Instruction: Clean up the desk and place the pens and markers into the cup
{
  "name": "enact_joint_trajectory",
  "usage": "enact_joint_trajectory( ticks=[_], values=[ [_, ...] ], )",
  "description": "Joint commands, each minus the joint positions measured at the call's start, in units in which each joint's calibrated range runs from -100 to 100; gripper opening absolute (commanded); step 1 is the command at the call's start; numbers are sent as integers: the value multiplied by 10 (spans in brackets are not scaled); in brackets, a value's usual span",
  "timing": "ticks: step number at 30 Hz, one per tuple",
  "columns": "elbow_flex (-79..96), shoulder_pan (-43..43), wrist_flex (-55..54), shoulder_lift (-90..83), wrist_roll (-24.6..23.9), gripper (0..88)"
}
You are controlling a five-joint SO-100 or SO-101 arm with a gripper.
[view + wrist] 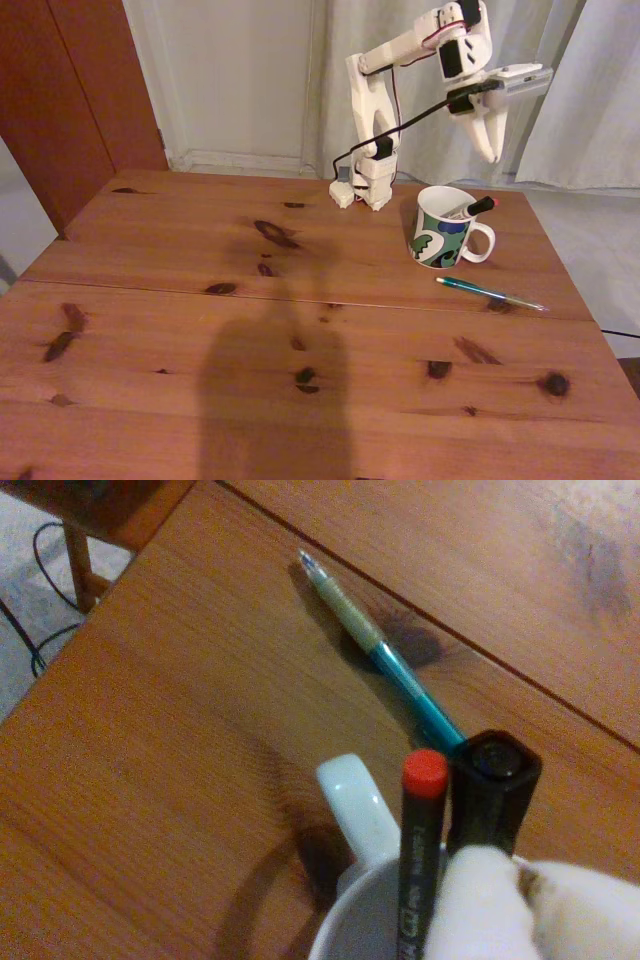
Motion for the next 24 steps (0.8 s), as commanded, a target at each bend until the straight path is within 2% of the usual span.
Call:
enact_joint_trajectory(
  ticks=[1, 6, 11, 19, 24],
  values=[
    [-33, -1, -6, 8, 1, 6],
    [-26, -5, -6, 29, 2, 6],
    [-35, -46, -9, 58, 5, 6],
    [-27, -71, -86, 114, 5, 6],
    [-34, -71, -97, 156, 16, 6]
  ],
)
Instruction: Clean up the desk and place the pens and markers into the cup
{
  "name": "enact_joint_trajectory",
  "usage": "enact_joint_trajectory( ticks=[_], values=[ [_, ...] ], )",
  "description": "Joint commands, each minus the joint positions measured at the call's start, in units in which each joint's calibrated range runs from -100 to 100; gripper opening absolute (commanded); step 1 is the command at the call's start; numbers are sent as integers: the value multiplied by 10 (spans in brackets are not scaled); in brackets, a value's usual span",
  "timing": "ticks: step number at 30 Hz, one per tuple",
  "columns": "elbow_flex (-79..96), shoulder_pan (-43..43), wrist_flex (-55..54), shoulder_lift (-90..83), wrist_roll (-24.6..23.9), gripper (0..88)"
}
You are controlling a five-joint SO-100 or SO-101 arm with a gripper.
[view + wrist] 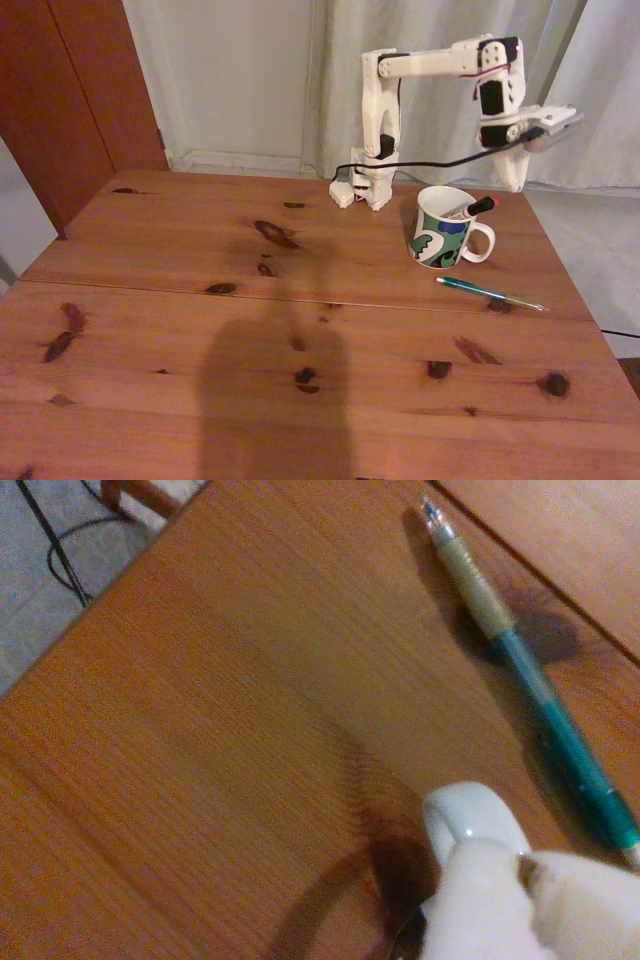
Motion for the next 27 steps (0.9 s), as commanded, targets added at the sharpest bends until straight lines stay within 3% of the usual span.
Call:
enact_joint_trajectory(
  ticks=[1, 9, 27],
  values=[
    [-32, -5, -17, 14, 23, 7],
    [-33, -7, -39, 54, 59, 7],
    [-32, 53, -32, 124, 60, 8]
  ],
)
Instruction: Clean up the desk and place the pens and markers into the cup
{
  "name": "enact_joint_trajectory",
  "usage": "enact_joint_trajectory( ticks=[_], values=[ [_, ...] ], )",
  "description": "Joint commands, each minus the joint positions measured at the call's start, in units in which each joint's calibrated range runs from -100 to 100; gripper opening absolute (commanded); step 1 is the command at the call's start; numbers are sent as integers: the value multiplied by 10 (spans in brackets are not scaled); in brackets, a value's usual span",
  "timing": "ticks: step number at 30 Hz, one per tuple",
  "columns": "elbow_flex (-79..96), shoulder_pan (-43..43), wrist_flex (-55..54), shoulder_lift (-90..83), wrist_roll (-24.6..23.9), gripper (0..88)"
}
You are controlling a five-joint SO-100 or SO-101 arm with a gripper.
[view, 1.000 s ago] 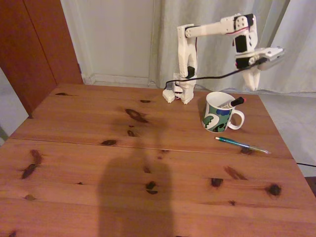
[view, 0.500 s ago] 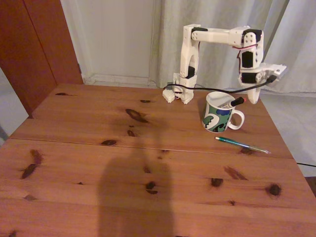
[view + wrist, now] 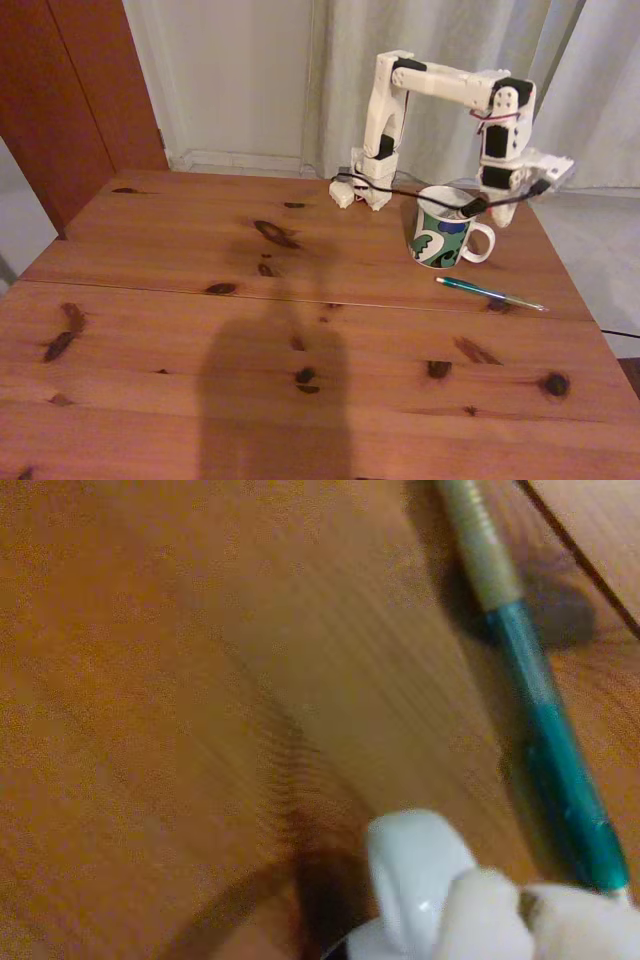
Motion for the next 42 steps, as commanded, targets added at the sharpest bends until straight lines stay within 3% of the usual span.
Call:
enact_joint_trajectory(
  ticks=[1, 28, 42],
  values=[
    [-32, 22, -8, 9, 7, 8],
    [31, 36, -17, 23, 18, 8],
    [16, 29, -79, 44, 22, 8]
  ],
)
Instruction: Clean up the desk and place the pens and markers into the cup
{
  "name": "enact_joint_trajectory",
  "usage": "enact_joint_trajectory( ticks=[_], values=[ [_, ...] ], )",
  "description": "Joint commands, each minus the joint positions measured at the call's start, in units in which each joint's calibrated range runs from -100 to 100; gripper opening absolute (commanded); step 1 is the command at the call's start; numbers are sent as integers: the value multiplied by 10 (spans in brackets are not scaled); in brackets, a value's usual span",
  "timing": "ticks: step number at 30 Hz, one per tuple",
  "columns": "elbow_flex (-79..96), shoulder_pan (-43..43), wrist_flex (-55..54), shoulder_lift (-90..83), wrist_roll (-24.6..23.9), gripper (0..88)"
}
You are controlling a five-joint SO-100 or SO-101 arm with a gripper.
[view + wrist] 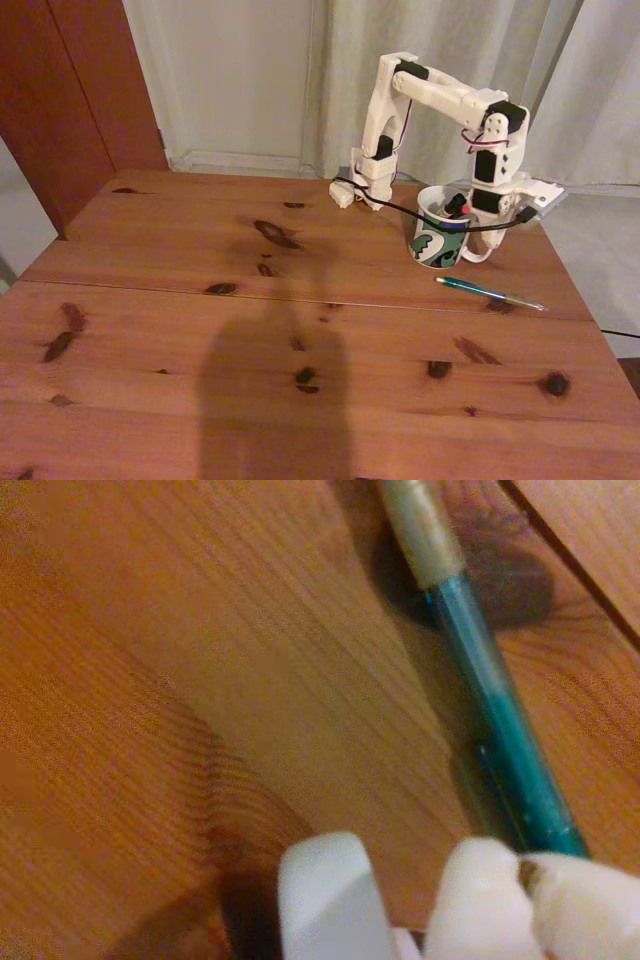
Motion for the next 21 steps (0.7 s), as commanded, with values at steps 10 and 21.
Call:
enact_joint_trajectory(
  ticks=[10, 21],
  values=[
    [-122, -1, -4, 57, 24, 8],
    [-133, -21, -4, 72, 39, 8]
  ],
)
